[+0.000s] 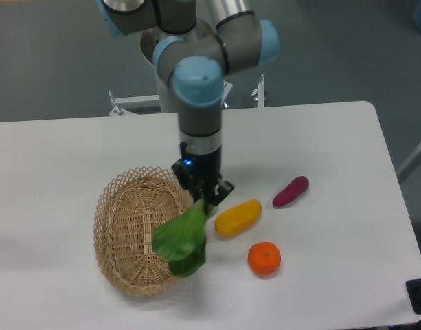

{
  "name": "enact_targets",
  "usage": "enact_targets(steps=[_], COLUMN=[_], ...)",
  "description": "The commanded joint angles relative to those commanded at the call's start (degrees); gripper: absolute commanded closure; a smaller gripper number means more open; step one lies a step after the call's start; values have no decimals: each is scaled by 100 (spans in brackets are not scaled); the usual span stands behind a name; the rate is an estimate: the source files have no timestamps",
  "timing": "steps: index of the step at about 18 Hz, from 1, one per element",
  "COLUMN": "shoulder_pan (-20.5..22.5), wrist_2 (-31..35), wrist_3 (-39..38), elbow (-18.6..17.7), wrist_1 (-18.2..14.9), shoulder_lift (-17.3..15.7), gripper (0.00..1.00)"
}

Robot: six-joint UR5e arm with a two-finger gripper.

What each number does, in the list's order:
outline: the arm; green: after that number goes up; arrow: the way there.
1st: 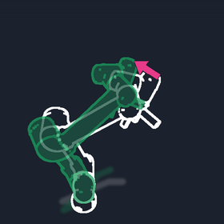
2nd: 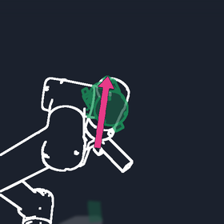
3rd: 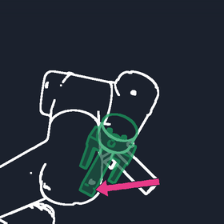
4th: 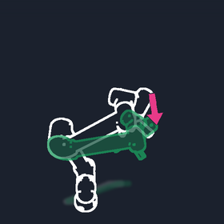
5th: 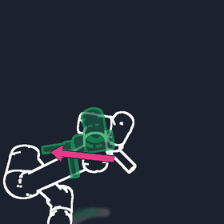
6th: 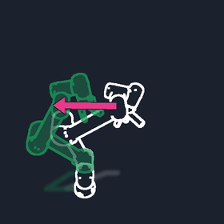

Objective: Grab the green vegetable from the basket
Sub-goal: 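Lift the bok choy out of the basket and carry it beside the sweet potato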

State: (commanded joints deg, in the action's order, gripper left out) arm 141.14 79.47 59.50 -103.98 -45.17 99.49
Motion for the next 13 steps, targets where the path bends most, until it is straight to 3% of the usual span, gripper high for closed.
enact_targets(steps=[5, 9, 13], shoulder_pan=[589, 1248, 1644], wrist_2=[-212, -493, -573], wrist_3=[341, 1167, 1862], elbow=[413, 467, 502], wrist_1=[-9, -35, -281], shoulder_lift=[70, 114, 140], gripper=[67, 68, 68])
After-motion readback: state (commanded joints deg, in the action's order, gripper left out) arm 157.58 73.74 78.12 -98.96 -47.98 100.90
